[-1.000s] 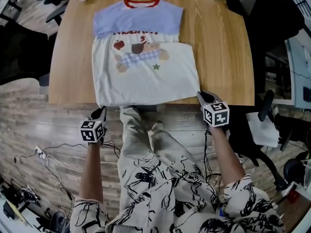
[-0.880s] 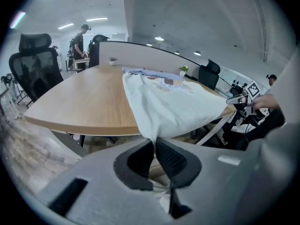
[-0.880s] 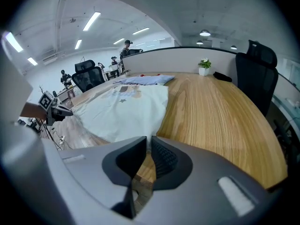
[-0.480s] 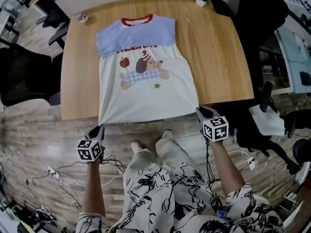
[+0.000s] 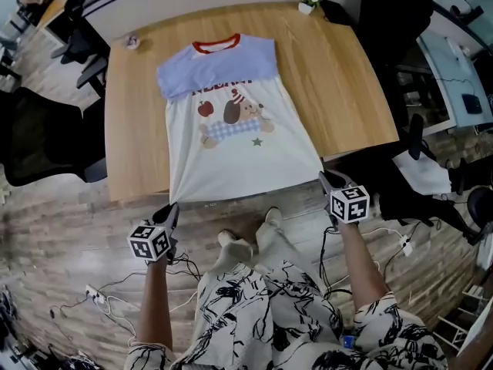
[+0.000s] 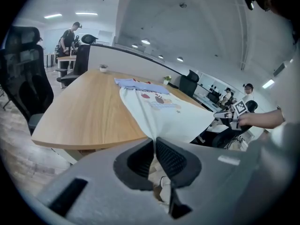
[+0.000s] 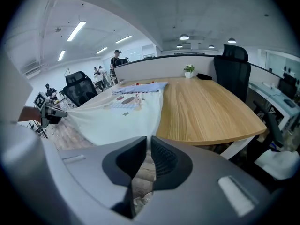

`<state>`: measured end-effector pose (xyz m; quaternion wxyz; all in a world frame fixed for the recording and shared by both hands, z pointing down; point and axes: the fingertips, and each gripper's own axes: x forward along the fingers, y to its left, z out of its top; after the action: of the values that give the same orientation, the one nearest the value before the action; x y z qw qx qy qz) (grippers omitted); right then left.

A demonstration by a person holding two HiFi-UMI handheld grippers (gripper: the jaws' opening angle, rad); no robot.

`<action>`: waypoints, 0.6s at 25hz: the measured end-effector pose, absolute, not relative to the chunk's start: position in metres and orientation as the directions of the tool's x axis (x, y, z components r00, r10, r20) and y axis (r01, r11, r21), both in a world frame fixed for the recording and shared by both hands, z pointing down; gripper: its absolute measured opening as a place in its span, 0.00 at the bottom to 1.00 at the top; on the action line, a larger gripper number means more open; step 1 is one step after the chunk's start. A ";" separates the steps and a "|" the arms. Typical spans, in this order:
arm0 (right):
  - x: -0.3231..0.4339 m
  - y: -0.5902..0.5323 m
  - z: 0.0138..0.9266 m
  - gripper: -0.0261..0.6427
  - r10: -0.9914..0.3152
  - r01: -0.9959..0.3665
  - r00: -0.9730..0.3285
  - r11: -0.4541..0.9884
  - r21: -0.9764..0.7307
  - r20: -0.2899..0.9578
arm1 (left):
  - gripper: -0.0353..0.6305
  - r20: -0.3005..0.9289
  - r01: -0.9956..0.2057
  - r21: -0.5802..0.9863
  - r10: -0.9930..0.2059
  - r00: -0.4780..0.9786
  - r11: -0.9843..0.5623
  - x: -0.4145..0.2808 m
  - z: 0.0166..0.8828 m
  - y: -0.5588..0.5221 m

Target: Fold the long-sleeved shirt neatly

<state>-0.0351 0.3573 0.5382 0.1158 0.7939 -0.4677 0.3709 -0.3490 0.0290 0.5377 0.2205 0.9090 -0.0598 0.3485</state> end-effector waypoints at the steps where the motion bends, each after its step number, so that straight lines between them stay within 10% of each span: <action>1: -0.034 0.356 0.532 0.10 -0.661 -0.824 0.296 -0.541 -0.166 0.689 | 0.09 0.655 -0.257 0.369 0.053 0.754 -0.893 -0.348 0.533 0.028; 15: 0.053 0.279 0.397 0.10 -0.810 -0.822 0.400 -0.524 -0.223 0.429 | 0.09 0.466 -0.156 0.290 -0.003 0.885 -0.944 -0.255 0.394 -0.058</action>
<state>0.0528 0.2789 0.3974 0.0120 0.8367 -0.4875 0.2494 -0.2546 -0.0581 0.3935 0.1617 0.9572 -0.0414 0.2366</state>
